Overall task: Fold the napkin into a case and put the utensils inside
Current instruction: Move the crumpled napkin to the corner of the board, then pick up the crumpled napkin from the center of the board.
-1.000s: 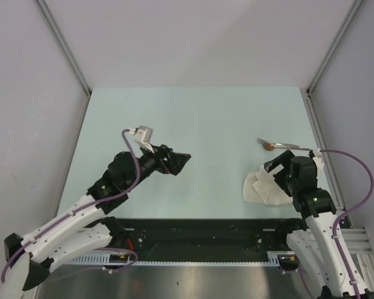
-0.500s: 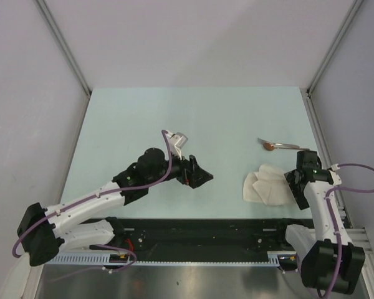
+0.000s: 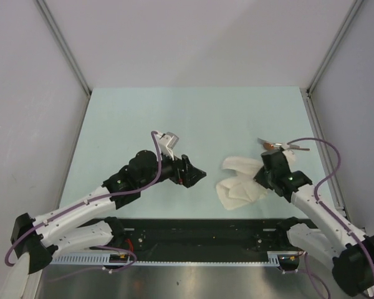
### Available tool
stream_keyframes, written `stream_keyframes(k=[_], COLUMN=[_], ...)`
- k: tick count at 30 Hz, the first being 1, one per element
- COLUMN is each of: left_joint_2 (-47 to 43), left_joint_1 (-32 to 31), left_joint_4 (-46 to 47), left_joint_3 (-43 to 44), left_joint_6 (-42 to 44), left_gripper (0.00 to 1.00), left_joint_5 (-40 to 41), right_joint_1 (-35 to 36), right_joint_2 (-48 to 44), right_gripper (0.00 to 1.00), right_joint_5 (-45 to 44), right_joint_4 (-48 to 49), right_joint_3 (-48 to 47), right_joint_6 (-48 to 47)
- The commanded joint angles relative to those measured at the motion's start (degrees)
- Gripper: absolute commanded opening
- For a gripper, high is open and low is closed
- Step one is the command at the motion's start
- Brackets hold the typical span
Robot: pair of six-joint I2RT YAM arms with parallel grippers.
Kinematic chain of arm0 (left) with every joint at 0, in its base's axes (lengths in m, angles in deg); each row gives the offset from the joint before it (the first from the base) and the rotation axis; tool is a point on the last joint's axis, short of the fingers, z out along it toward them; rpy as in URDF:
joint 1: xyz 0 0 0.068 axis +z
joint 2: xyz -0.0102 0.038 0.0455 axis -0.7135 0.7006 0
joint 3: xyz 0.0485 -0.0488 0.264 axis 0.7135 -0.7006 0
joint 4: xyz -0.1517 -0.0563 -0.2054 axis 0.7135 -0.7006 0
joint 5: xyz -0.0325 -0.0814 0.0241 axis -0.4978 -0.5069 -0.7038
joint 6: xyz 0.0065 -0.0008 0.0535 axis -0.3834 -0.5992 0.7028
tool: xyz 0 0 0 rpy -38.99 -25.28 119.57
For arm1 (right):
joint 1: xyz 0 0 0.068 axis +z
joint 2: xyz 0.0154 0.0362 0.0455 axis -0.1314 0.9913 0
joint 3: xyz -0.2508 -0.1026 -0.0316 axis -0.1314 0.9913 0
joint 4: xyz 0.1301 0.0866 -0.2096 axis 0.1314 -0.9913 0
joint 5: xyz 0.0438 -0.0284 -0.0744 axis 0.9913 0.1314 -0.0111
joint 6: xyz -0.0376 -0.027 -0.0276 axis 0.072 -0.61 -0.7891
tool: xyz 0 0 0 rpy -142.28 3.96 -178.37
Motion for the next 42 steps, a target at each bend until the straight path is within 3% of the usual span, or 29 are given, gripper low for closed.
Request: stream_keyframes(k=[1, 2, 5, 9, 10, 13, 16, 21, 26, 30, 31, 35, 36, 37, 38, 39, 41, 42], left_joint_2=[-2.4, -2.7, -3.6, -3.8, -2.1, 4.5, 13.9, 22.4, 24.9, 27.9, 28.4, 28.6, 28.1, 26.4, 25.2, 23.8, 17.8, 15.2], left_joint_1=[-0.2, -0.2, 0.0, 0.6, 0.8, 2.1, 4.9, 5.6, 7.3, 9.1, 9.8, 11.2, 11.6, 12.2, 12.6, 12.9, 13.6, 13.9], left_joint_4=[-4.0, -4.8, -10.3, -13.7, -13.9, -19.0, -24.1, -22.8, -19.5, -17.5, -16.8, -15.1, -15.3, -15.6, -17.0, -18.0, -21.2, -22.5], left_joint_3=[2.2, 2.5, 3.7, 4.0, 4.1, 6.1, 8.5, 7.5, 3.0, 0.2, -0.9, -2.7, -2.6, -2.0, -1.7, -0.4, 1.3, 2.3], left_joint_6=[2.2, 2.2, 0.6, 0.3, 0.3, -2.2, -5.2, -7.0, -9.1, -9.2, -9.4, -9.2, -8.4, -7.9, -7.0, -6.7, -5.3, -4.5], left_gripper=[1.0, 1.0, 1.0, 1.0, 1.0, 1.0, 1.0, 1.0, 1.0, 0.92, 0.9, 0.59, 0.44, 0.36, 0.14, 0.02, 0.0, 0.0], left_joint_5=[6.7, 8.4, 15.3, 19.2, 19.4, 20.2, 18.6, 19.4, 21.5, 19.1, 18.9, 17.5, 17.2, 17.4, 17.5, 18.3, 19.2, 19.8], right_joint_1=[16.8, 23.9, 31.4, 29.7, 28.5, 22.0, 17.3, 19.1, 25.5, 28.0, 28.4, 29.0, 28.8, 28.7, 28.6, 27.8, 26.7, 25.5], right_joint_2=[2.3, 4.0, 10.6, 15.5, 15.9, 13.8, 9.7, 9.6, 18.5, 28.3, 29.3, 29.1, 28.0, 25.9, 24.7, 23.3, 19.0, 17.5], right_gripper=[0.0, 0.0, 0.0, 0.01, 0.32, 0.82, 0.93, 0.93, 0.9, 0.81, 0.74, 0.56, 0.51, 0.41, 0.33, 0.16, 0.02, 0.0], right_joint_5=[-1.0, -0.6, 1.1, 9.5, 11.2, 10.0, 13.2, 21.7, 20.4, 18.1, 17.0, 11.8, 9.9, 8.8, 7.8, 6.1, 4.1, 2.3], right_joint_4=[7.6, 8.9, 11.1, 13.1, 12.7, 10.0, 9.7, 18.1, 25.8, 25.8, 25.3, 20.5, 19.5, 18.2, 15.4, 13.8, 8.9, 7.4], right_joint_3=[-6.9, -10.2, -18.4, -19.4, -18.4, -13.1, -7.4, -1.9, -2.3, -5.9, -6.6, -8.8, -9.2, -9.7, -10.4, -11.9, -14.1, -16.6], right_joint_6=[2.0, 0.8, -6.0, -14.2, -15.4, -17.3, -20.0, -19.9, -18.4, -18.7, -18.9, -19.9, -20.3, -20.9, -22.2, -22.9, -24.4, -25.9])
